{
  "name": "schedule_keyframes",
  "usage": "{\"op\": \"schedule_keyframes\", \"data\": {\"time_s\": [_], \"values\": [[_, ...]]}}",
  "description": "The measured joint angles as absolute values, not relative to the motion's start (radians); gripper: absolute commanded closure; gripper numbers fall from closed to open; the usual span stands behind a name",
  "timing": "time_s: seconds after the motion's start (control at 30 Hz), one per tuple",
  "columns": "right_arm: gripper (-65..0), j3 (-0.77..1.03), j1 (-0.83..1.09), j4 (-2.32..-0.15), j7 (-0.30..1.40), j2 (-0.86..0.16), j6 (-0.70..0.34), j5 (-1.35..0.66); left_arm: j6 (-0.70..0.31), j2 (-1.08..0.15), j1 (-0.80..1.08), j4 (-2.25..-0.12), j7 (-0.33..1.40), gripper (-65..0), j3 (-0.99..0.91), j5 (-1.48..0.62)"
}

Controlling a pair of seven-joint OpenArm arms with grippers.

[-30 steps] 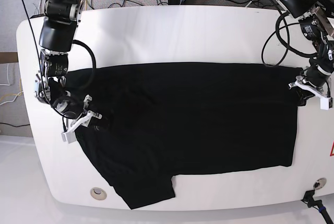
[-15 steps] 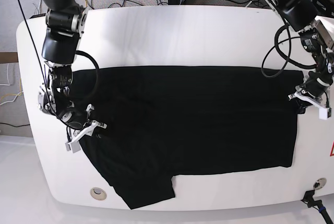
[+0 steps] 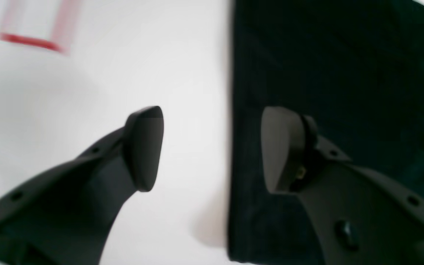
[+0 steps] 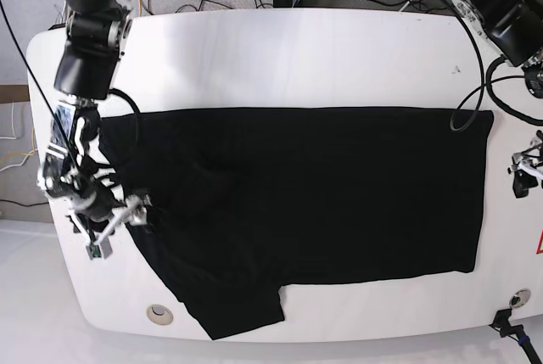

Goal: Fold the T-shirt properly
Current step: 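Release, regrasp the shirt edge and drag it back toward the robot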

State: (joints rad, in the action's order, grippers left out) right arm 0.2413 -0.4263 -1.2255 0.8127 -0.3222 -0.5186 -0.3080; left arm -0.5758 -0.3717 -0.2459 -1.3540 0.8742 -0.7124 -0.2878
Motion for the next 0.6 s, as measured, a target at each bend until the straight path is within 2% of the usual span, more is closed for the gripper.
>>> {"op": "schedule_keyframes", "data": {"time_s": [0.13, 0.23, 0.33, 0.4, 0.6], "values": [[-55.6, 0.25, -0.288, -1.371, 0.823, -0.348, -0.522, -0.189, -0.583, -0.374, -0.114, -1.489, 0.808, -39.4, -0.695, -0.289], [-55.6, 0.339, -0.214, -1.411, 0.817, -0.34, -0.543, -0.16, -0.584, -0.374, -0.007, -1.579, 0.704, -39.4, -0.641, -0.285], [-55.6, 0.419, -0.179, -1.377, 0.807, -0.362, -0.545, -0.15, -0.586, -0.374, 0.083, -1.634, 0.638, -39.4, -0.606, -0.29], [-55.6, 0.464, -0.163, -1.355, 0.813, -0.371, -0.585, -0.136, -0.581, -0.369, 0.128, -1.66, 0.624, -39.4, -0.596, -0.288], [-55.6, 0.535, -0.139, -1.291, 0.808, -0.349, -0.649, -0.154, -0.584, -0.311, 0.176, -1.677, 0.607, -39.4, -0.595, -0.292]]}}
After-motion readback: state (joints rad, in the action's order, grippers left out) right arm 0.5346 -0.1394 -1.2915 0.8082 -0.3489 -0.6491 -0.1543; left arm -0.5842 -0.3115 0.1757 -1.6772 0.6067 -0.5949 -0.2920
